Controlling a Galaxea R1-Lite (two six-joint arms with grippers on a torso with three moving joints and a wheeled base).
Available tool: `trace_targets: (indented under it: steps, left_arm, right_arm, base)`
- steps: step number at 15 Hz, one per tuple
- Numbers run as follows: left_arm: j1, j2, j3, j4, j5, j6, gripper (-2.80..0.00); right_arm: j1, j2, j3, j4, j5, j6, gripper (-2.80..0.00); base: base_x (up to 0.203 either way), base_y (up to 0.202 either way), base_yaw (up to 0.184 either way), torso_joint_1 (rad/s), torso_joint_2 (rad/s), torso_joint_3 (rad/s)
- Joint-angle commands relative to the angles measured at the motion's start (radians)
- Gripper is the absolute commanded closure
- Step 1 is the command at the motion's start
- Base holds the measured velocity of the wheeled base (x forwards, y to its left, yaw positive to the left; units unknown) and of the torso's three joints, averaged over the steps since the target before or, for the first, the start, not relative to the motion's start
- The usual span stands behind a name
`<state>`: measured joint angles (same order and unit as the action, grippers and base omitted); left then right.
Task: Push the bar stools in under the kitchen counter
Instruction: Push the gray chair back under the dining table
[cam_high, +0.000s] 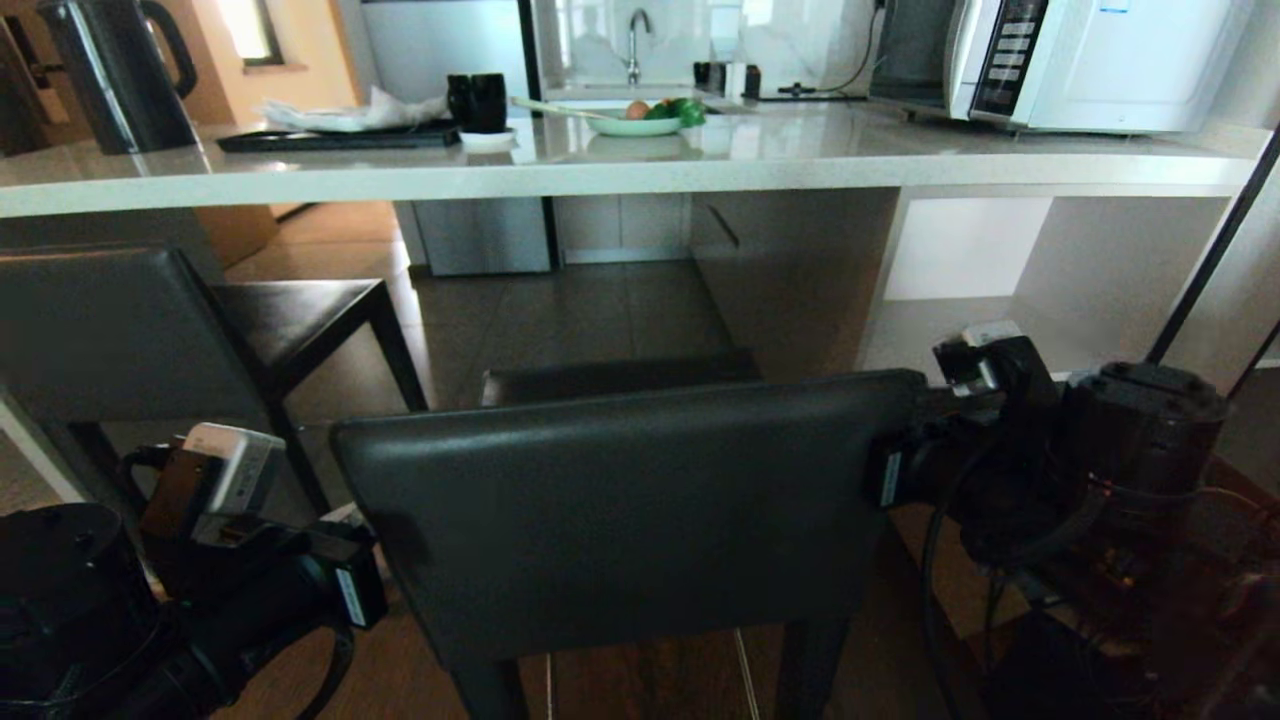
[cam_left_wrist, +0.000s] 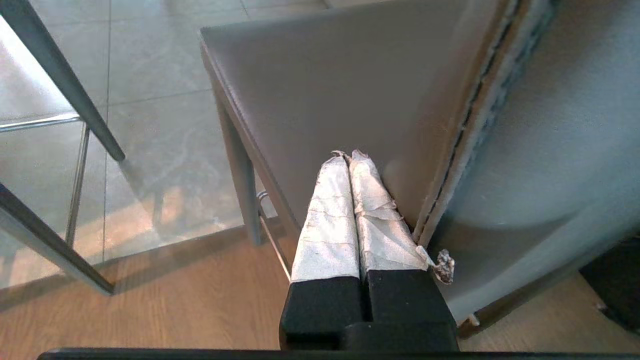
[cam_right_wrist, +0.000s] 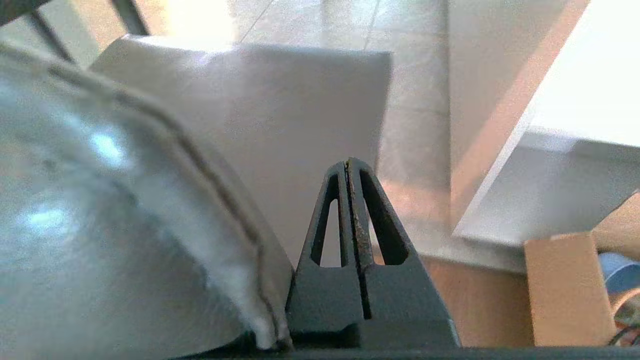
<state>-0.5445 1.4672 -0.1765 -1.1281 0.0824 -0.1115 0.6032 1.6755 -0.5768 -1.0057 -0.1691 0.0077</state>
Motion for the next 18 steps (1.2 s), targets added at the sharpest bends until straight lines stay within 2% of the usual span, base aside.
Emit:
trace_targets:
  steps: [1,5,10,14,18]
  left_arm:
    - [-0.010,0.051,-0.016,0.001,-0.018,-0.001,0.00]
    - [-0.014,0.147,-0.101,-0.012,-0.017,-0.008,0.00]
    - [0.020,0.246,-0.200,-0.022,-0.013,-0.005,0.00]
    - [0.090,0.291,-0.260,-0.022,-0.012,-0.003,0.00]
    - [0.151,0.339,-0.273,-0.030,-0.014,-0.001,0.00]
  right_arm:
    - [0.002,0.063,-0.045,-0.016,0.013,0.003,0.00]
    - [0.000,0.113,-0.080,-0.017,0.013,0.005,0.00]
    - [-0.006,0.107,-0.038,-0.026,0.010,0.008,0.00]
    - [-0.008,0.115,-0.061,-0.033,0.013,0.003,0.00]
    - [-0.009,0.170,-0.131,-0.031,0.013,0.003,0.00]
  base:
    - [0.000,0.000,0.000,0.000,0.00,0.000]
    - [0.000,0.000,0.000,0.000,0.00,0.000]
    - [0.000,0.000,0.000,0.000,0.00,0.000]
    - [0.000,0.000,0.000,0.000,0.00,0.000]
    - [0.000,0.000,0.000,0.000,0.00,0.000]
